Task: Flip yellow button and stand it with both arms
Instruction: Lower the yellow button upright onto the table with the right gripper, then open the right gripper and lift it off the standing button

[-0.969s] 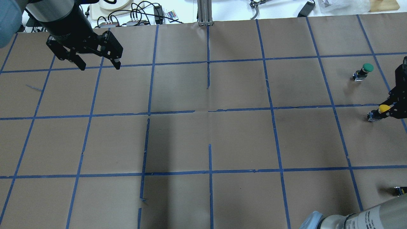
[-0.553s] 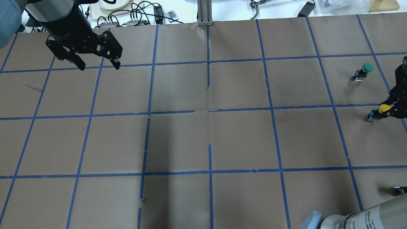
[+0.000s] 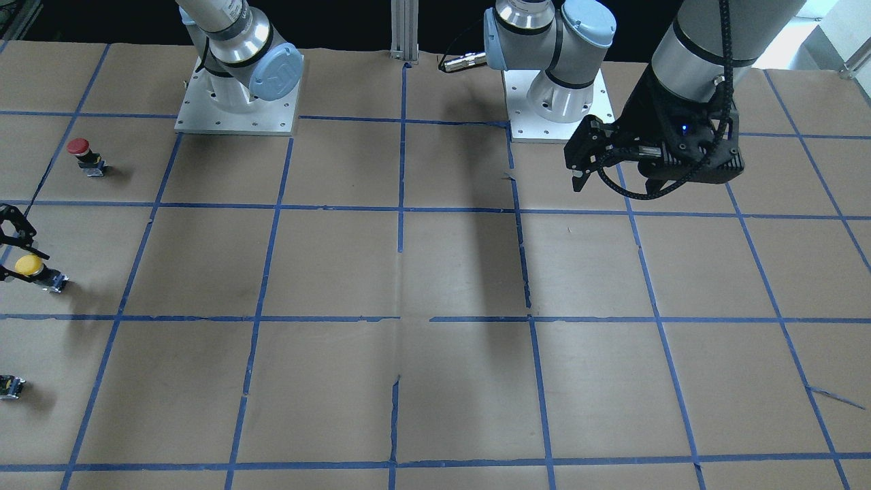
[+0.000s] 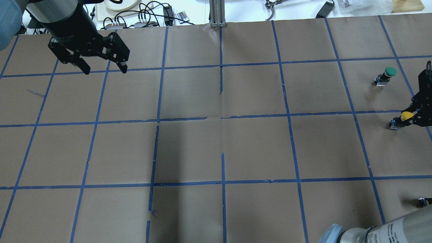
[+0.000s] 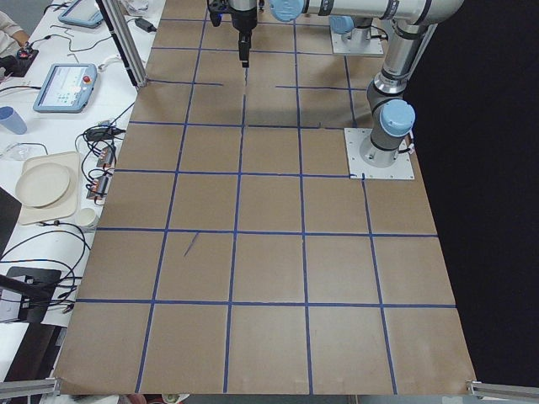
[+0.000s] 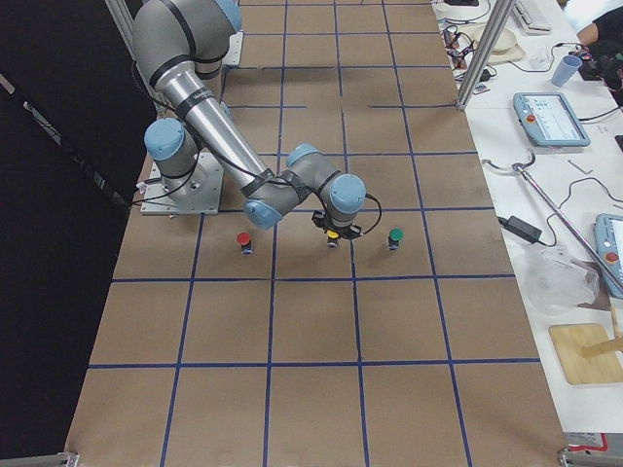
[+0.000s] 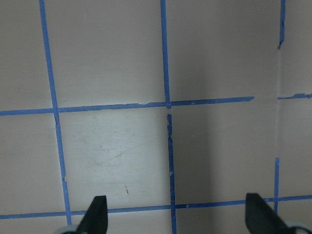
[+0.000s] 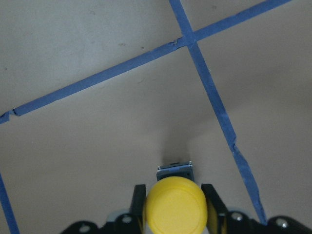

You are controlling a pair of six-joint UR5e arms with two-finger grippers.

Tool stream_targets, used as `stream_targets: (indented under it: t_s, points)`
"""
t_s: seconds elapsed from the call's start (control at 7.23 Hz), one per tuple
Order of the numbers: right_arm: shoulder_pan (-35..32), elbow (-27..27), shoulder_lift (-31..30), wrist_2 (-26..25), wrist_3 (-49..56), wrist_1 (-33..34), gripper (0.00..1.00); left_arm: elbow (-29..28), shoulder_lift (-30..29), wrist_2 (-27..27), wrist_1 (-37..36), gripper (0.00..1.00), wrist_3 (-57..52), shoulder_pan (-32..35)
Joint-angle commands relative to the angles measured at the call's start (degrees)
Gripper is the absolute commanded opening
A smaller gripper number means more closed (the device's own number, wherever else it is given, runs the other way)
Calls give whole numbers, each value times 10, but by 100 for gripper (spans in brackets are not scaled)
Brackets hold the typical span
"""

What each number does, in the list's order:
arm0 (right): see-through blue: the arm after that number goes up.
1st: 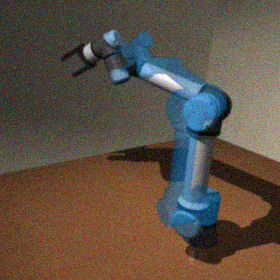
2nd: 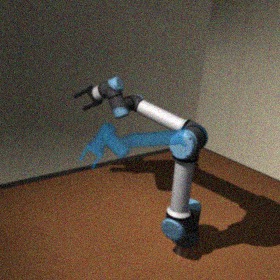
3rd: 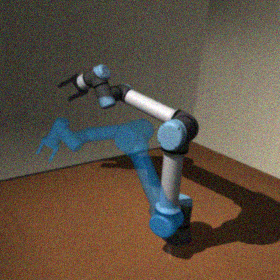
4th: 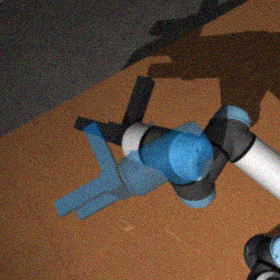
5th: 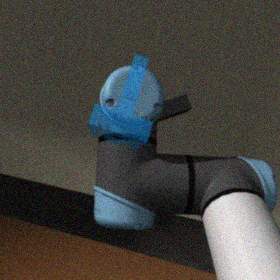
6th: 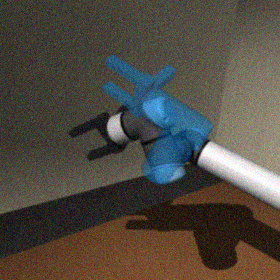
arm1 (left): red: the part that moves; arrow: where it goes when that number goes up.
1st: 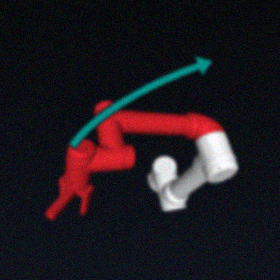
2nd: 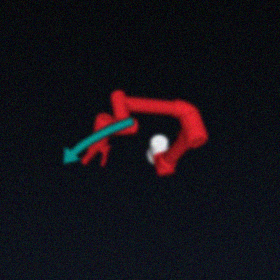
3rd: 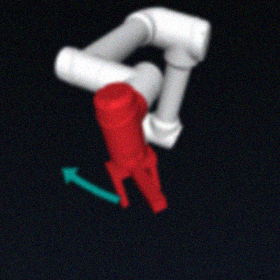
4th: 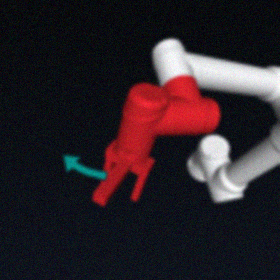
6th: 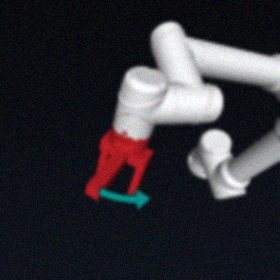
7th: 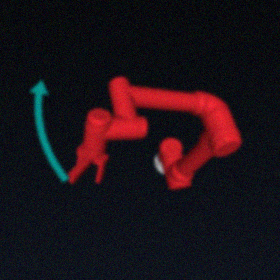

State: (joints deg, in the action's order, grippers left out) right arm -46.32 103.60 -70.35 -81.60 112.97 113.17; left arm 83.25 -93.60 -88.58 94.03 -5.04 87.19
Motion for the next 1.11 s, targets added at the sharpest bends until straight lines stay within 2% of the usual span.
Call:
stream_targets:
  t_s: [0.0,0.28,0.42,0.83,0.97]
  points:
    - [0,-1,0,0,0,-1,96,1,0,0,0,100,0,1]
    - [0,-4,-9,-1,-10,-1,99,-6,0,-5,1,100,1,0]
    - [0,-6,-25,-3,-47,-2,99,-7,-1,-5,1,100,1,0]
    - [-7,-3,-129,-10,-247,-19,99,-8,-1,-8,2,100,1,-1]
    - [-11,-4,-145,-15,-395,-63,100,-8,1,-8,7,100,0,-2]
